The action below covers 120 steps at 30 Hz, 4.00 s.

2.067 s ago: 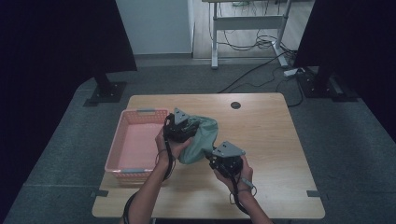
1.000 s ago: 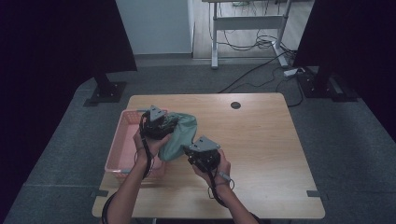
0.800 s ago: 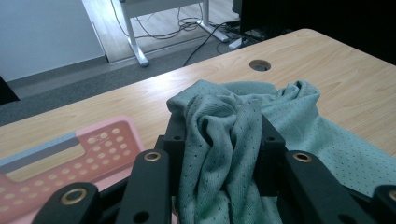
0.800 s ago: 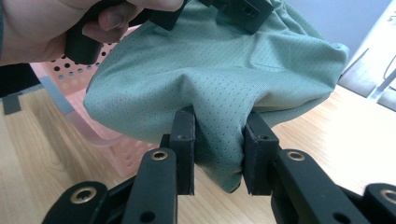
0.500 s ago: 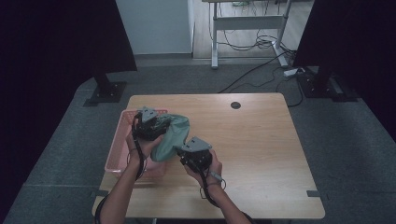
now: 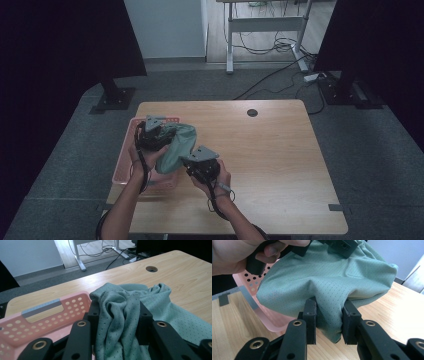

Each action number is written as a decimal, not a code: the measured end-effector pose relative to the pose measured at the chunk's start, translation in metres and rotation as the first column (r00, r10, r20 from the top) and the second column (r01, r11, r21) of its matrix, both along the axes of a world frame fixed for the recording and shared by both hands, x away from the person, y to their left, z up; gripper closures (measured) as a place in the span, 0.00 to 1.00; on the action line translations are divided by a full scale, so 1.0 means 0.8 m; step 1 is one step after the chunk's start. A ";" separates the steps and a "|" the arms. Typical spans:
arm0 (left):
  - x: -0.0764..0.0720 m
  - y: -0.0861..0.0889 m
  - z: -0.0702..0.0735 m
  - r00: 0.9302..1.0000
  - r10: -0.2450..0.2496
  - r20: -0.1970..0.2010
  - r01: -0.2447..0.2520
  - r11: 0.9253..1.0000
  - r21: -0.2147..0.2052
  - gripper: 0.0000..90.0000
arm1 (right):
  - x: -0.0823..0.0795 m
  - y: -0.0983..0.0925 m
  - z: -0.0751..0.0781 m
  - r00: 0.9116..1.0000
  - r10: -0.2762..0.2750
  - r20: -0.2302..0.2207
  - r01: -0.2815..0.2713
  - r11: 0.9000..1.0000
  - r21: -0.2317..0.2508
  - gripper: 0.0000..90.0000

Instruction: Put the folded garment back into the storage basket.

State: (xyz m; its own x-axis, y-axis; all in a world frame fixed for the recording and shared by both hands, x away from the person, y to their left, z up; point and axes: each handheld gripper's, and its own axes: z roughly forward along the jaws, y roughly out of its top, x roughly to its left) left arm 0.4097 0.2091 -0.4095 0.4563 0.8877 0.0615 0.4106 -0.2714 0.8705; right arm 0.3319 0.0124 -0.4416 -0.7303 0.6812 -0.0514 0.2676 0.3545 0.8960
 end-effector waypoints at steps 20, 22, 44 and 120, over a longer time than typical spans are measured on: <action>0.002 0.027 -0.004 1.000 0.026 -0.002 -0.026 1.000 0.017 0.72 | 0.009 0.030 -0.006 1.000 0.022 -0.007 -0.022 1.000 -0.001 0.77; 0.002 0.029 -0.004 1.000 0.027 -0.003 -0.027 0.999 0.019 0.72 | 0.009 0.032 -0.006 1.000 0.023 -0.007 -0.023 1.000 -0.001 0.77; 0.005 0.054 -0.012 0.998 0.058 -0.005 -0.057 0.997 0.045 0.72 | 0.018 0.062 -0.017 0.999 0.049 -0.021 -0.048 0.999 0.023 0.77; -0.091 -0.007 -0.038 0.991 -0.129 -0.021 0.130 0.991 0.022 0.43 | -0.007 -0.039 -0.034 0.998 0.054 -0.021 -0.054 0.998 -0.009 0.35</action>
